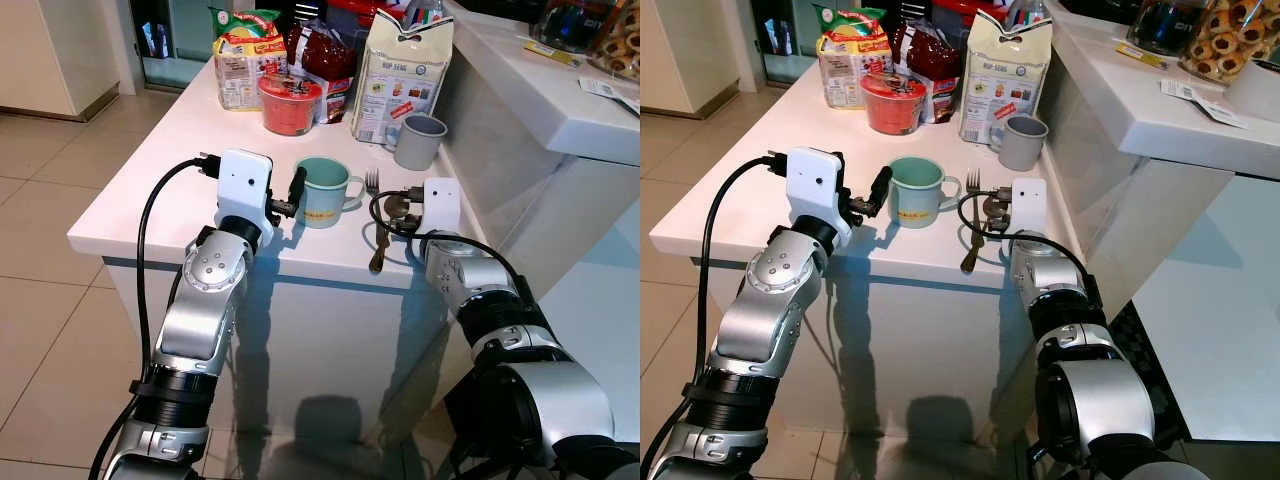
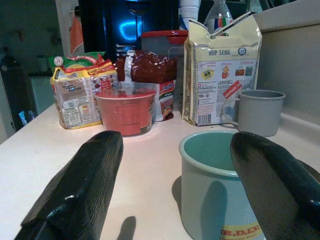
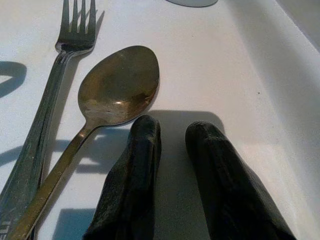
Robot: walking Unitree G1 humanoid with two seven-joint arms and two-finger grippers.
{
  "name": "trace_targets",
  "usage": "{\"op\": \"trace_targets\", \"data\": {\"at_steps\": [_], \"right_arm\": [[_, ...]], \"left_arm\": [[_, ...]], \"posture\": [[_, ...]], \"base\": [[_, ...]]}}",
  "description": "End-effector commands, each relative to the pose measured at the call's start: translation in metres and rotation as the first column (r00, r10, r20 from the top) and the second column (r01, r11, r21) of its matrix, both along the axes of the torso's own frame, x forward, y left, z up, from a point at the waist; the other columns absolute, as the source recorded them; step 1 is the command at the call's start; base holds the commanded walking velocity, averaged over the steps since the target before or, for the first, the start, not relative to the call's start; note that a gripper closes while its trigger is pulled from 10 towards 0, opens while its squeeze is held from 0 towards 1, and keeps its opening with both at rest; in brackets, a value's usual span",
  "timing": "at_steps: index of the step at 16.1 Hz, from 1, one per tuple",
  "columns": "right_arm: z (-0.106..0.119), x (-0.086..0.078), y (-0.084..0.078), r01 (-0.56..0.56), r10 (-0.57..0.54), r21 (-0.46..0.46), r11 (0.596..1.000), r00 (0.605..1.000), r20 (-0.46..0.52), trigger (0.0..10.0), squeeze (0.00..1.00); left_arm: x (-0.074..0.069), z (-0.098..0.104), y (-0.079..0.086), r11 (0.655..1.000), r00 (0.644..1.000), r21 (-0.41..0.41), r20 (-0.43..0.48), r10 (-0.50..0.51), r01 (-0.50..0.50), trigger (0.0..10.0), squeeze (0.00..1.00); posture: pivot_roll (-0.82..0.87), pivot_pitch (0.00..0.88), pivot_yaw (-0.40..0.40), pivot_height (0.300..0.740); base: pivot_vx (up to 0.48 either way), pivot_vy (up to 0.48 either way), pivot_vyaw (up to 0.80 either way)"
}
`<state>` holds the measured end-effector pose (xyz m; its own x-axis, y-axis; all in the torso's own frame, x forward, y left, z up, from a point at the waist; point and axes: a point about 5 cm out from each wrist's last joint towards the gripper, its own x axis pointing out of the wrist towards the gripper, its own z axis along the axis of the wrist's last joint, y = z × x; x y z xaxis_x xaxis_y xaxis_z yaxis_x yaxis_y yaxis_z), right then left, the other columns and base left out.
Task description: Setting the table
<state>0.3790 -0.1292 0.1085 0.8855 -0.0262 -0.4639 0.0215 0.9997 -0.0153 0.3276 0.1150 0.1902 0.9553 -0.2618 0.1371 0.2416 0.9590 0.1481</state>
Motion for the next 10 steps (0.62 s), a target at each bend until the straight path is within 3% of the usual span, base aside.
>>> {"op": "trace_targets", "data": {"at_steps": [1, 2, 3, 10], "right_arm": [[-0.081, -0.050, -0.002, -0.015, 0.012, -0.006, 1.000, 0.929, -0.370, 10.0, 0.00], [-0.081, -0.050, -0.001, -0.016, 0.013, -0.005, 1.000, 0.930, -0.368, 8.0, 0.00], [-0.081, -0.050, -0.002, -0.016, 0.013, -0.006, 1.000, 0.931, -0.365, 0.0, 0.00], [-0.099, -0.066, -0.002, -0.056, 0.040, -0.028, 0.998, 0.917, -0.398, 0.0, 0.00]], "left_arm": [[-0.001, 0.004, -0.006, 1.000, 1.000, 0.004, 0.011, -0.019, 0.019, 10.0, 0.00], [-0.001, 0.004, -0.006, 1.000, 1.000, 0.004, 0.011, -0.020, 0.020, 10.0, 0.00], [-0.001, 0.003, -0.007, 1.000, 1.000, 0.005, 0.010, -0.021, 0.021, 10.0, 0.00], [-0.002, 0.002, -0.007, 1.000, 1.000, 0.001, 0.007, -0.022, 0.022, 10.0, 0.00]], "posture": [[0.06, 0.000, -0.079, 0.740], [0.06, 0.000, -0.078, 0.740], [0.06, 0.000, -0.079, 0.740], [0.06, 0.000, -0.080, 0.740]], "base": [[0.000, 0.000, 0.00], [0.000, 0.000, 0.00], [0.000, 0.000, 0.00], [0.000, 0.000, 0.00]]}}
